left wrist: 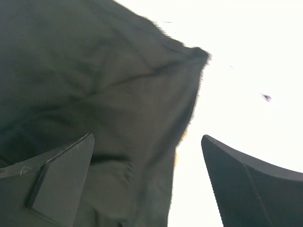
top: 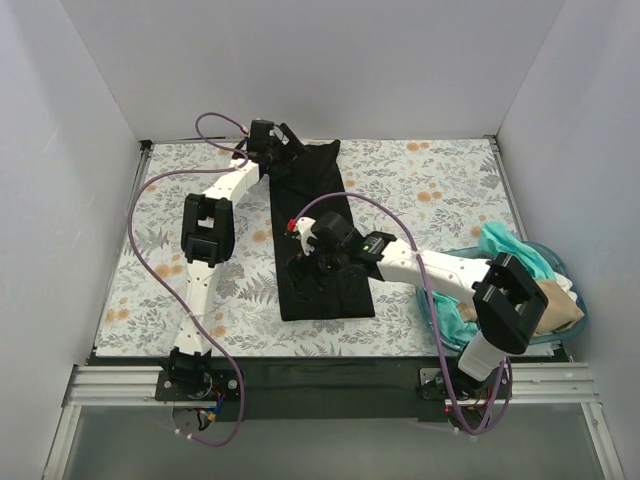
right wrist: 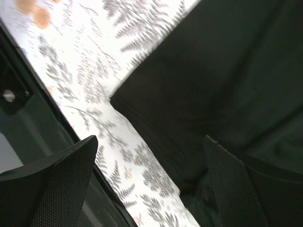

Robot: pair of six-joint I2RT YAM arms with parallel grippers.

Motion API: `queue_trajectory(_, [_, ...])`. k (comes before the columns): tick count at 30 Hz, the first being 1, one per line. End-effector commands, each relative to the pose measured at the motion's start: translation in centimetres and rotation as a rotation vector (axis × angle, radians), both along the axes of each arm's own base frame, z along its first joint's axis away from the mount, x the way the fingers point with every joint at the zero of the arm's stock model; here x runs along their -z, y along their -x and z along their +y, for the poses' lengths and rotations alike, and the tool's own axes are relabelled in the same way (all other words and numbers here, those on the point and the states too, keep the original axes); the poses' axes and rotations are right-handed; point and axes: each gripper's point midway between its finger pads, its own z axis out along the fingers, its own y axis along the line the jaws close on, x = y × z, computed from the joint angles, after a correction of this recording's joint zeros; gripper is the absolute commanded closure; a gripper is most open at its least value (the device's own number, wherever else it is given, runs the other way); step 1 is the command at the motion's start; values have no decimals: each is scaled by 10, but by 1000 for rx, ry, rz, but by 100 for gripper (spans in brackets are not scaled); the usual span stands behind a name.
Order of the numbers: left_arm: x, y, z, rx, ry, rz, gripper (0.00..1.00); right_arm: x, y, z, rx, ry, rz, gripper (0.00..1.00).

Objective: Fold and stack the t-shirts
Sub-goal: Fold the tshirt

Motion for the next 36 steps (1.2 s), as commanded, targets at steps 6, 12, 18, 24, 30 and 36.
queue_trajectory(6, [-195, 65, 3, 101, -65, -306, 3, 18, -5, -65, 167, 118, -10, 3])
queue_trajectory(12, [-149, 170, 30, 44, -125, -151, 3, 42, -8, -89, 235, 206, 13, 17])
queue_trajectory(18, [-64, 270, 34, 52, -126, 28, 3, 57, -5, -86, 203, 234, 67, 43])
queue_trajectory(24, [-38, 340, 36, 59, -73, 105, 3, 72, -1, -91, 194, 278, 93, 52])
queue_trajectory(30, [-8, 379, 41, 72, -72, 205, 2, 76, 6, -87, 162, 267, 133, 70])
queue_trajectory(36, [6, 397, 27, 134, -60, 276, 2, 68, 6, -84, 168, 238, 127, 89])
